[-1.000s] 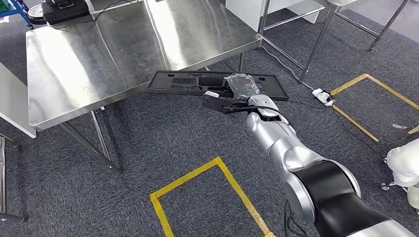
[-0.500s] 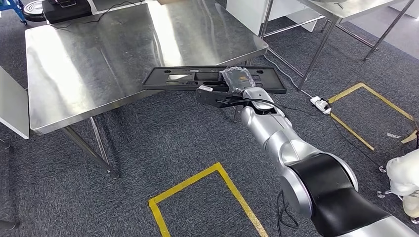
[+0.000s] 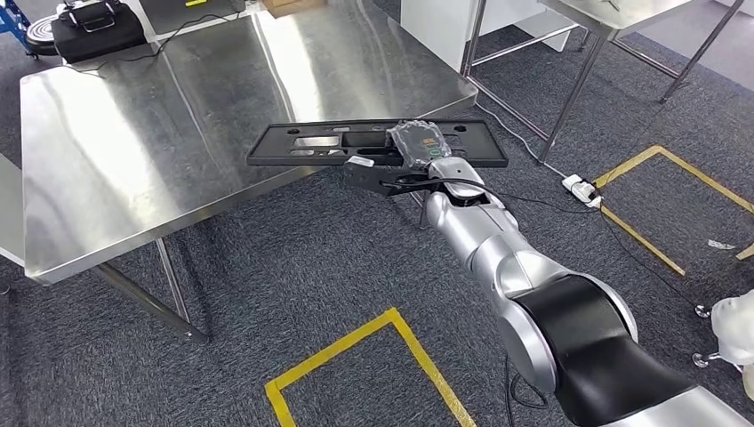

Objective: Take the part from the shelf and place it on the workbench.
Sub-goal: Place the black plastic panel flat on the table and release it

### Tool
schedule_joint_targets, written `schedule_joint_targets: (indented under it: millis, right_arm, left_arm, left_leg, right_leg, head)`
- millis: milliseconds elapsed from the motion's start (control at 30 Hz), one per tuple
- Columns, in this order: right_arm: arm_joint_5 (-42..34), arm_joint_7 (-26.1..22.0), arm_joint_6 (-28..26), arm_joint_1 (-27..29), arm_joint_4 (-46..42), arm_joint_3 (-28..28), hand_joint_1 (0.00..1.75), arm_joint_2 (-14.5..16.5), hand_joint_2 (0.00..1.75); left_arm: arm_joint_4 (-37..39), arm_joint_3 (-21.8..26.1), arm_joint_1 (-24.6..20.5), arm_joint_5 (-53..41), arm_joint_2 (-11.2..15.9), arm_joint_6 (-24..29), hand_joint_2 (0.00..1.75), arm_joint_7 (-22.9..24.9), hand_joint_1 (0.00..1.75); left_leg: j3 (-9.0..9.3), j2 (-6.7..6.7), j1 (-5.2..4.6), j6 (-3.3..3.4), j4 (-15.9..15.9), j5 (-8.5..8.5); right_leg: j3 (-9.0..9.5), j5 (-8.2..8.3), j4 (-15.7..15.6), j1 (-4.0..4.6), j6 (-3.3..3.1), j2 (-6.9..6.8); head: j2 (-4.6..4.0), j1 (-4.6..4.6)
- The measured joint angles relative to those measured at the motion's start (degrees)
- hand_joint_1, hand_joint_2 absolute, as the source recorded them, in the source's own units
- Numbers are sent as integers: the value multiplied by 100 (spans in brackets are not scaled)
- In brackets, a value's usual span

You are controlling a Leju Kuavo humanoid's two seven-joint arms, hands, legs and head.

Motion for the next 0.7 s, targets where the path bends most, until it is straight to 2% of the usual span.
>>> schedule_joint_targets:
  millis: [33, 67, 167, 200, 267, 300, 333, 367, 400, 433, 467, 500, 533, 567, 600, 633, 667, 700]
  right_arm:
    - [9, 3, 11, 11, 2, 0, 175, 2, 175]
    - [18, 5, 22, 15, 3, 0, 175, 3, 175]
    - [42, 11, 45, 29, 12, -1, 175, 9, 175]
    - [49, 15, 48, 36, 8, -1, 175, 13, 175]
    - [59, 21, 50, 3, -11, -2, 175, 13, 175]
    - [68, 23, 49, -29, -24, -2, 175, 12, 175]
    - [75, 26, 49, -66, -31, -2, 175, 7, 175]
    - [83, 34, 49, -88, -36, -2, 175, 2, 175]
    - [97, 44, 49, -88, -36, -2, 175, -8, 175]
    - [109, 55, 49, -72, -36, -2, 175, -20, 175]
    - [122, 65, 49, -49, -35, -2, 175, -37, 175]
    - [136, 70, 49, -24, -34, -2, 175, -56, 175]
    - [143, 74, 50, -5, -32, -2, 175, -77, 175]
    - [147, 76, 50, 11, -28, -2, 175, -96, 175]
    - [148, 77, 51, 29, -21, -3, 175, -113, 175]
    - [147, 77, 51, 51, -7, -3, 175, -129, 175]
    - [148, 77, 55, 72, 7, -3, 175, -145, 175]
    - [151, 77, 59, 92, 19, -4, 175, -151, 175]
  left_arm:
    - [1, -1, 16, 0, -3, -1, 175, -2, 0]
    - [2, -1, 34, -1, -4, -2, 175, -3, 0]
    - [23, -3, 85, -6, -7, -4, 175, -5, 0]
    - [31, -3, 93, -8, -9, -4, 175, -6, 0]
    - [34, -5, 77, -13, -16, -4, 175, -8, 0]
    - [34, -7, 61, -16, -18, -3, 175, -9, 0]
    - [33, -9, 44, -21, -19, -2, 175, -9, 0]
    - [33, -16, 28, -29, -20, 3, 175, -8, 0]
    - [33, -26, 17, -39, -25, 14, 175, -5, 0]
    - [33, -39, 11, -49, -38, 30, 175, -3, 0]
    - [33, -54, 6, -55, -54, 46, 175, 0, 0]
    - [33, -67, 10, -59, -71, 59, 175, 4, 0]
    - [34, -78, 19, -59, -85, 66, 175, 7, 0]
    - [34, -86, 31, -59, -95, 70, 175, 9, 0]
    - [35, -91, 47, -60, -103, 73, 175, 10, 0]
    - [42, -94, 60, -60, -115, 74, 175, 13, 0]
    - [47, -99, 68, -61, -125, 76, 175, 15, 0]
    - [52, -108, 75, -61, -133, 76, 175, 19, 0]
  left_leg:
    - [-107, 1, 16, -16, -99, -29]
    - [-141, 2, 29, -20, -347, 87]
    - [-84, 11, 22, 33, -1342, 1124]
    - [-34, 8, 6, 64, -1522, 1347]
    - [124, 8, -15, 132, -1605, 1373]
    - [223, 11, -17, 164, -1609, 1360]
    - [320, 19, -19, 195, -1613, 1344]
    - [431, 23, -23, 228, -1614, 1311]
    - [521, 21, -29, 257, -1617, 1230]
    - [615, 10, -34, 286, -1623, 1139]
    - [720, -10, -39, 312, -1626, 1039]
    - [837, -37, -43, 330, -1628, 931]
    - [963, -68, -47, 340, -1629, 821]
    - [1095, -93, -52, 344, -1631, 709]
    - [1207, -113, -57, 342, -1637, 596]
    - [1330, -128, -68, 335, -1640, 482]
    - [1426, -148, -84, 324, -1652, 379]
    - [1507, -162, -102, 311, -1673, 302]
  right_leg:
    - [110, -89, -1, -5, 14, 5]
    - [227, -183, -2, -11, 31, 8]
    - [520, -497, -11, -1, 108, 38]
    - [637, -590, -26, 11, 137, 49]
    - [798, -638, 72, 30, 225, 65]
    - [773, -565, 266, 22, 273, 47]
    - [600, -456, 591, 14, 313, 27]
    - [335, -394, 979, 10, 319, 2]
    - [17, -393, 1363, 17, 295, -20]
    - [-295, -513, 1648, 33, 245, -26]
    - [-569, -740, 1789, 51, 183, -26]
    - [-781, -990, 1778, 69, 130, -26]
    - [-933, -1179, 1634, 85, 105, -26]
    - [-1030, -1216, 1378, 102, 112, -28]
    - [-1075, -991, 1019, 122, 167, -39]
    - [-1078, -499, 645, 139, 258, -54]
    - [-1022, 39, 334, 148, 313, -79]
    - [-960, 505, 124, 157, 329, -93]
  head:
    - [0, -1]
    - [0, 1]
    - [0, -5]
    - [0, -9]
    - [0, -13]
    - [0, -6]
    - [0, -1]
    - [0, 3]
    - [0, 12]
    - [0, 10]
    - [0, 13]
    - [0, 13]
    - [0, 14]
    - [0, 15]
    - [0, 15]
    - [0, 10]
    - [0, 11]
    - [0, 8]
